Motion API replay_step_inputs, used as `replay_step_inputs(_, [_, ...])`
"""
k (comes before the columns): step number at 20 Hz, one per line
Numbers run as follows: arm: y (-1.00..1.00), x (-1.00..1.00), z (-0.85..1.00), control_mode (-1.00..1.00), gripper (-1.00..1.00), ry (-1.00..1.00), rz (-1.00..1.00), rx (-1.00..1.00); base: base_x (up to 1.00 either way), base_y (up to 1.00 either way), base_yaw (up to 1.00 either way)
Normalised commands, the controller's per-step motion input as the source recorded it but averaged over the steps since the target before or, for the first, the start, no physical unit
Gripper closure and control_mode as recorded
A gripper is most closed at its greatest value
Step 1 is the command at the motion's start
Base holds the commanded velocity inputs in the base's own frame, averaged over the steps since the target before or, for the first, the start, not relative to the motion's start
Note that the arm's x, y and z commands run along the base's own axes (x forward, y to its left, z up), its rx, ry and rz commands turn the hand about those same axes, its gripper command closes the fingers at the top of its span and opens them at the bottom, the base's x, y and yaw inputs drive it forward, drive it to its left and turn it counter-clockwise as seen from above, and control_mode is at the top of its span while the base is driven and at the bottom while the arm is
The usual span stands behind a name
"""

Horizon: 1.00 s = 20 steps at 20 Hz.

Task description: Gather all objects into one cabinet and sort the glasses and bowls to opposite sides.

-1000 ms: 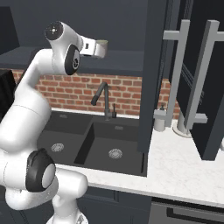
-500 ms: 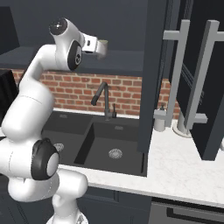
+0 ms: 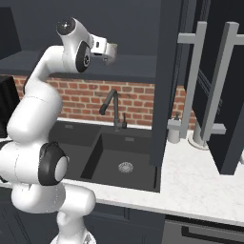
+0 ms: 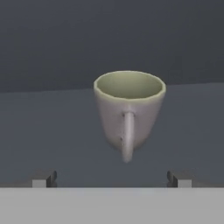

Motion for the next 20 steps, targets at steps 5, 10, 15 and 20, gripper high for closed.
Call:
replay_step_inputs(5, [-0.04,0.32,-0.08,-1.0,-1.0,0.0,0.0,0.0,0.0,0.0,0.0])
replay_step_inputs(10, [-0.22,0.27,-0.12,-1.0,-1.0,0.0,0.0,0.0,0.0,0.0,0.0])
replay_step_inputs(15, [-0.17,0.14,-0.17,-1.0,-1.0,0.0,0.0,0.0,0.0,0.0,0.0])
replay_step_inputs(20, [0.0,0.05,-0.14,-1.0,-1.0,0.0,0.0,0.0,0.0,0.0,0.0])
